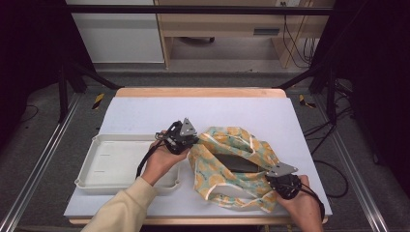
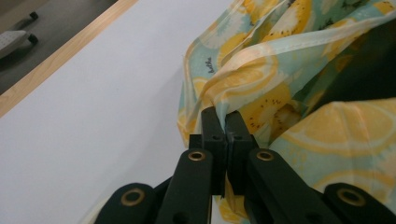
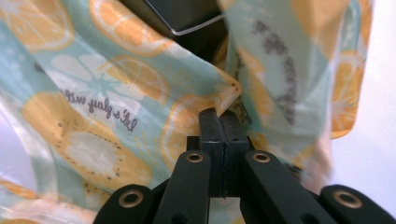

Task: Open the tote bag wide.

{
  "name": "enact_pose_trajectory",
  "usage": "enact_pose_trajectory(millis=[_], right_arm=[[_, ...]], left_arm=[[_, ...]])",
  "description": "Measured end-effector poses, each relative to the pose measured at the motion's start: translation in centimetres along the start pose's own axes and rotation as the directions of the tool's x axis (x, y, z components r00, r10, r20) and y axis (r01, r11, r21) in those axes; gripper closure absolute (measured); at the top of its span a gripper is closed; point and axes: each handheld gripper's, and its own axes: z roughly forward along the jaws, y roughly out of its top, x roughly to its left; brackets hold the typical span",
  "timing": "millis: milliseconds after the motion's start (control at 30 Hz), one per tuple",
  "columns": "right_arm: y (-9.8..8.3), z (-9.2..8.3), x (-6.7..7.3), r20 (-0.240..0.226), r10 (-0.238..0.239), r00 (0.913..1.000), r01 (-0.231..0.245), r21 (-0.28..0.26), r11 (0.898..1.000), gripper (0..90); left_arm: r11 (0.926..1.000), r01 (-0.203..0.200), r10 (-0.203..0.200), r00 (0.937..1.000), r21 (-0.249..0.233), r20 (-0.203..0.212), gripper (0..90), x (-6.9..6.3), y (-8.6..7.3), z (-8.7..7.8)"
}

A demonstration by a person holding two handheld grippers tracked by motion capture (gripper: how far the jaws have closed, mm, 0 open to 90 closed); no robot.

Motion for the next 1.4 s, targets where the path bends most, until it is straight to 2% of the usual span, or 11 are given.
enact_pose_trajectory(millis=[33,67,267,400,567,667,800,933,1133,1200,1400], right_arm=[[0.0,0.0,0.0,0.0,0.0,1.0,0.0,0.0,1.0,89.0],[0.1,-0.5,0.1,0.004,0.015,0.9999,-0.015,-0.022,1.0,79.5],[1.2,-2.5,0.8,-0.021,0.059,0.998,-0.061,-0.094,0.994,53.5],[2.3,-3.9,1.4,-0.034,0.062,0.9975,-0.066,-0.135,0.989,41.9],[3.4,-5.4,1.1,-0.052,0.083,0.9952,-0.091,-0.19,0.978,33.2],[3.6,-5.8,0.3,-0.034,0.108,0.9936,-0.113,-0.208,0.972,29.4],[3.8,-6.0,-0.9,0.019,0.13,0.9913,-0.124,-0.2,0.972,27.0],[3.9,-4.8,-2.0,0.022,0.15,0.9885,-0.145,-0.159,0.977,25.3],[4.3,-2.5,-3.1,0.004,0.152,0.9883,-0.151,-0.107,0.983,26.7],[4.5,-1.9,-3.4,0.006,0.148,0.989,-0.147,-0.094,0.985,34.7],[5.3,-0.4,-4.0,0.03,0.121,0.9922,-0.119,-0.07,0.99,71.5]], left_arm=[[1.0,0.0,0.0,1.0,0.0,0.0,89.9,0.0,0.0,0.0],[1.0,-0.006,0.006,0.9999,-0.006,0.009,89.9,-0.3,-0.1,-0.2],[0.9996,-0.006,0.007,0.9997,-0.029,0.024,89.9,-0.7,-0.1,-0.8],[0.999,-0.005,0.007,0.9993,-0.044,0.036,89.9,-0.8,0.0,-1.3],[0.9992,-0.022,0.024,0.9988,-0.033,0.044,89.9,-1.1,0.0,-1.7],[0.9989,-0.029,0.031,0.9985,-0.037,0.045,90.0,-1.3,0.2,-2.0],[0.999,-0.031,0.033,0.9983,-0.032,0.048,90.0,-1.3,0.2,-2.0],[0.999,-0.026,0.028,0.9984,-0.037,0.05,90.0,-1.3,0.2,-2.1],[0.9985,-0.029,0.031,0.9981,-0.046,0.052,90.0,-1.3,0.3,-2.2],[0.9984,-0.027,0.03,0.9982,-0.05,0.052,90.0,-1.3,0.4,-2.2],[0.9991,-0.032,0.033,0.9984,-0.026,0.045,90.0,-1.3,0.6,-1.5]])
